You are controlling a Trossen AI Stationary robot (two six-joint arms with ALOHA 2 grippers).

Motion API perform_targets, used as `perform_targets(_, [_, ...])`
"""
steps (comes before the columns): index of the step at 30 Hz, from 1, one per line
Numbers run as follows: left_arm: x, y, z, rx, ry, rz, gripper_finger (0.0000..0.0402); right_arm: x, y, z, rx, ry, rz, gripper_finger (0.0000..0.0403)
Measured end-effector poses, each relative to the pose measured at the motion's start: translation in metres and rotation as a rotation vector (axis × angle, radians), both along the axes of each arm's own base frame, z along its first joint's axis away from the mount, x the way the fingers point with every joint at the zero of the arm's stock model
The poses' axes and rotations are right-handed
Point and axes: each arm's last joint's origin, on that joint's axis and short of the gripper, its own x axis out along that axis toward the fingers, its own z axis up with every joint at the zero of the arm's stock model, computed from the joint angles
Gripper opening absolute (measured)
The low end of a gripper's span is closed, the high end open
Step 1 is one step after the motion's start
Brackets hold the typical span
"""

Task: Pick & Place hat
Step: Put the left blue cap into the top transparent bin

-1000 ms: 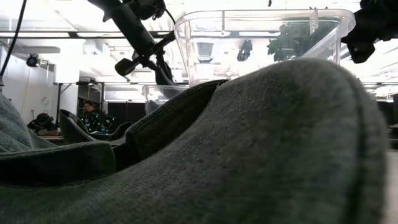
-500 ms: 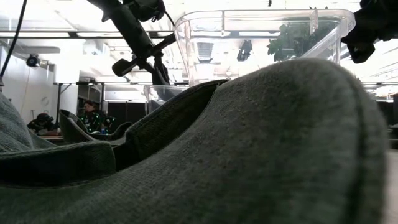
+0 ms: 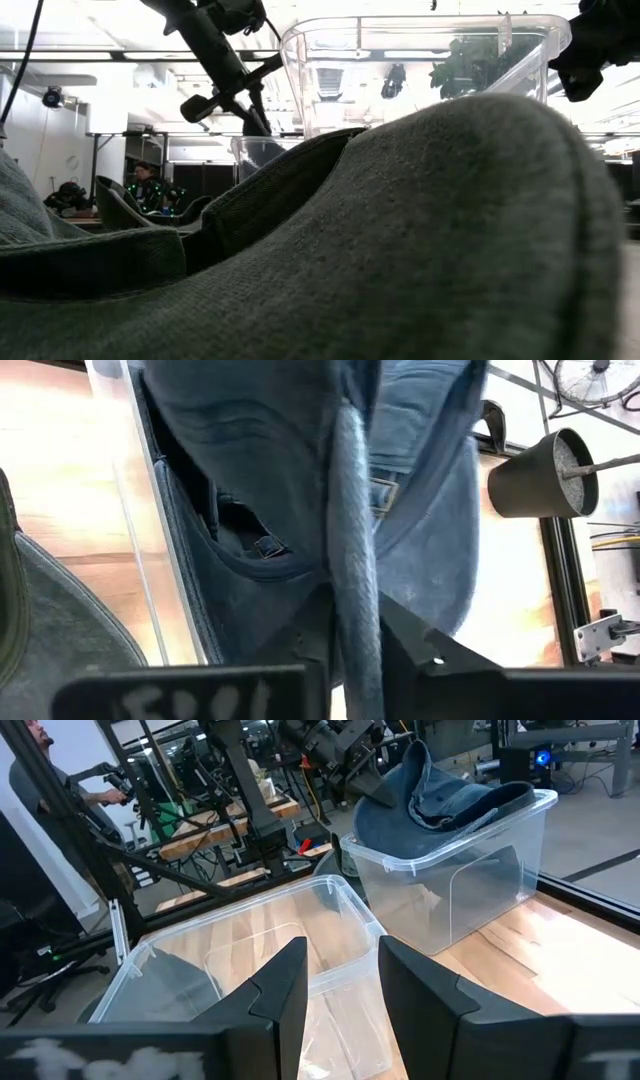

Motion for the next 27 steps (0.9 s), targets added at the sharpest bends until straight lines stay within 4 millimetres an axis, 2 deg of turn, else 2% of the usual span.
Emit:
perform_targets(7, [0.0, -0.001, 0.0, -0.005, 0.003, -0.032, 0.0122, 0.0, 0.0, 0.0, 0.0, 0.0, 0.0, 0.0118])
perform_targets(11, [0.0, -0.001, 0.0, -0.012, 0.012, -0.093, 0.0149, 0.0, 0.0, 0.0, 0.002, -0.003, 0.0, 0.0118])
perform_targets(15, [-0.007, 0.001, 0.004, -0.037, 0.005, -0.12, 0.0155, 0.0, 0.0, 0.0, 0.002, -0.004, 0.0, 0.0118])
perform_targets(20, [-0.026, 0.0, 0.021, -0.043, 0.01, -0.103, 0.0156, 0.0, 0.0, 0.001, 0.003, -0.006, 0.0, 0.0118])
perform_targets(24, [-0.037, -0.002, 0.042, 0.016, -0.088, -0.077, 0.0156, 0.0, 0.0, 0.001, 0.003, -0.007, 0.0, 0.0118])
perform_targets(27, [-0.033, -0.001, 0.057, 0.101, -0.205, -0.103, 0.0156, 0.0, 0.0, 0.001, 0.003, -0.007, 0.0, 0.0118])
